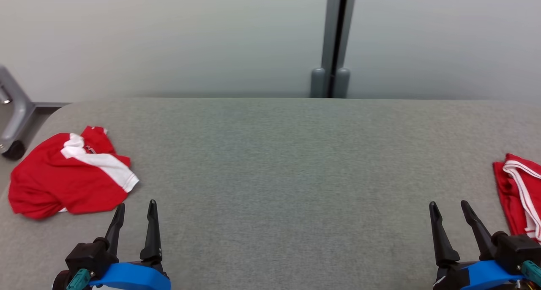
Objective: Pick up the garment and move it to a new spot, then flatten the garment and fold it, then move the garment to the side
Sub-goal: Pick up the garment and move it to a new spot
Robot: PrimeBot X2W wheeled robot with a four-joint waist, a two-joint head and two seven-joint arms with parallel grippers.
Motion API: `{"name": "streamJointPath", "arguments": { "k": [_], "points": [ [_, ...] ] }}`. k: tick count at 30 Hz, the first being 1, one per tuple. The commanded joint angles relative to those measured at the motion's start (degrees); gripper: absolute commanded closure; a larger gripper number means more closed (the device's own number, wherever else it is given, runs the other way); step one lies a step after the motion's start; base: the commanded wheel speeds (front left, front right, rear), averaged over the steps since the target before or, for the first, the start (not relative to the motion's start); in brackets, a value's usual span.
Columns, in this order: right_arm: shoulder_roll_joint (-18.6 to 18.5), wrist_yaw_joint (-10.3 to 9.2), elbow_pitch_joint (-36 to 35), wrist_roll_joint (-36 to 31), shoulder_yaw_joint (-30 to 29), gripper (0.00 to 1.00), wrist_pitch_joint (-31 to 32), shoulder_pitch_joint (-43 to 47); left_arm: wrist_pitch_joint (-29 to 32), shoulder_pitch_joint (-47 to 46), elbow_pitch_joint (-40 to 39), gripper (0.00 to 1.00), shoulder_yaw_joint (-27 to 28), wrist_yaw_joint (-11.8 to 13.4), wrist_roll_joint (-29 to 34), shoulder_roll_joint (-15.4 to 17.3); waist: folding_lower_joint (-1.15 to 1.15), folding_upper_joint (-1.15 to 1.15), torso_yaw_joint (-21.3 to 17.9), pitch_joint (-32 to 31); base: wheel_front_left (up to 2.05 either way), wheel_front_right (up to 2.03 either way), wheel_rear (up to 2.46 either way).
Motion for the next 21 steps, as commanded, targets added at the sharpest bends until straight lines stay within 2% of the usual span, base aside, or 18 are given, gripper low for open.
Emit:
{"name": "streamJointPath", "arguments": {
  "k": [1, 15, 21],
  "points": [
    [-0.1, 0.02, 0.2, 0.2, 0.0, 0.00, -0.2, 0.6, -0.3, -0.6, -0.1, 0.00, 0.0, -0.2, 0.2, 0.0, 0.00, 0.00, 1.2, 0.6, 0.00, 0.00, 0.00],
    [0.6, 0.01, 1.0, -0.3, 0.7, 0.00, -0.9, 0.6, -0.2, 0.2, -0.4, 0.00, 0.7, 0.1, 0.8, 0.7, 0.00, 0.00, 14.6, 0.7, 0.00, 0.00, 0.00],
    [0.8, 0.02, 1.3, -0.2, 1.1, 0.00, -1.0, 0.4, -0.2, 0.7, -0.7, 0.00, 0.9, 0.2, 0.6, 0.9, 0.00, 0.00, 18.8, 0.8, 0.00, 0.00, 0.00]
  ]
}}
